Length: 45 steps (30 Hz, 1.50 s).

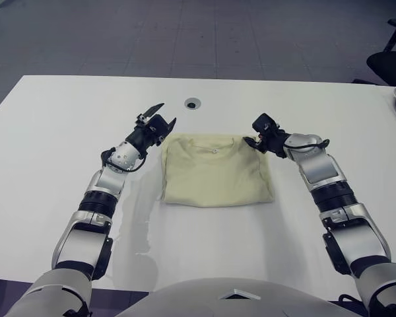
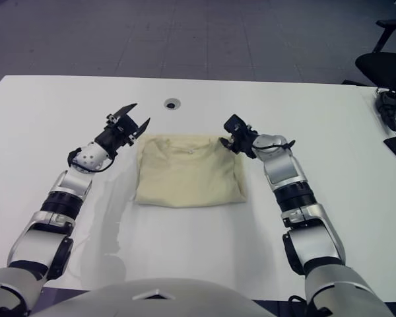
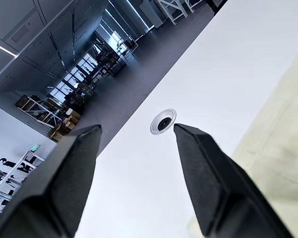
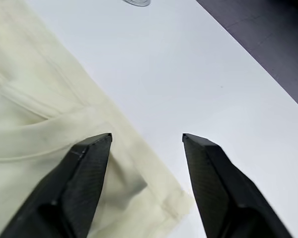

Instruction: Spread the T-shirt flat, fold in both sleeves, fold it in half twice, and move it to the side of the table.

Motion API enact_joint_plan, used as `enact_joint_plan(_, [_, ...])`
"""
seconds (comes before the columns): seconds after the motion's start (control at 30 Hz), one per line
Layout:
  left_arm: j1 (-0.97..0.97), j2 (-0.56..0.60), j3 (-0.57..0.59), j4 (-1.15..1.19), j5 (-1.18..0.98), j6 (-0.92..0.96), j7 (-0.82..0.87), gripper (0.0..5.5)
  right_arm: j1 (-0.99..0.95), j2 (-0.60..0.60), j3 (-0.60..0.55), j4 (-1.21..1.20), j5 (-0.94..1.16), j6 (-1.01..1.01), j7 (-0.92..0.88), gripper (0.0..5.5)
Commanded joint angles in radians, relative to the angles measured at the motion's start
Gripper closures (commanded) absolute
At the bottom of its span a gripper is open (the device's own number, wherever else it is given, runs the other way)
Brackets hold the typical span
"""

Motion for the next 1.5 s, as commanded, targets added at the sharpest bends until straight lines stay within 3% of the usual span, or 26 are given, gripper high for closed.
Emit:
enact_joint_plan(0.03, [0.032, 0.014, 0.033, -0.090, -0.023, 0.028, 0.002, 1.95, -0.016, -0.028, 0.038, 0.041, -0.059, -0.033, 0.027, 2.02])
enact_joint_plan(0.4, [0.181, -0.001, 0.091, -0.478, -0.137, 0.231, -0.051, 0.14, 0.014, -0.173, 0.165, 0.164, -0.265, -0.247, 0.077, 0.37])
enact_joint_plan(0.47, [0.215, -0.001, 0.093, -0.539, -0.162, 0.267, -0.069, 0.10, 0.048, -0.233, 0.176, 0.120, -0.299, -0.270, 0.094, 0.12])
enact_joint_plan(0.63, [0.292, 0.011, 0.078, -0.638, -0.173, 0.319, -0.106, 0.10, 0.238, -0.430, 0.140, -0.221, -0.278, -0.227, 0.271, 0.10])
enact_joint_plan(0.87, [0.357, 0.030, 0.051, -0.714, -0.148, 0.353, -0.153, 0.10, 0.648, -0.691, 0.017, -0.841, -0.153, -0.097, 0.480, 0.10])
enact_joint_plan(1.1, [0.385, 0.051, 0.022, -0.720, -0.107, 0.375, -0.183, 0.10, 0.810, -0.650, 0.009, -1.198, -0.014, 0.102, 0.513, 0.10])
enact_joint_plan(1.33, [0.410, 0.074, -0.032, -0.691, -0.046, 0.388, -0.213, 0.10, 0.695, -0.544, -0.075, -1.302, 0.226, 0.333, 0.508, 0.10])
enact_joint_plan(1.5, [0.395, 0.083, -0.088, -0.623, 0.033, 0.387, -0.211, 0.10, 0.521, -0.488, -0.189, -1.217, 0.344, 0.406, 0.461, 0.10])
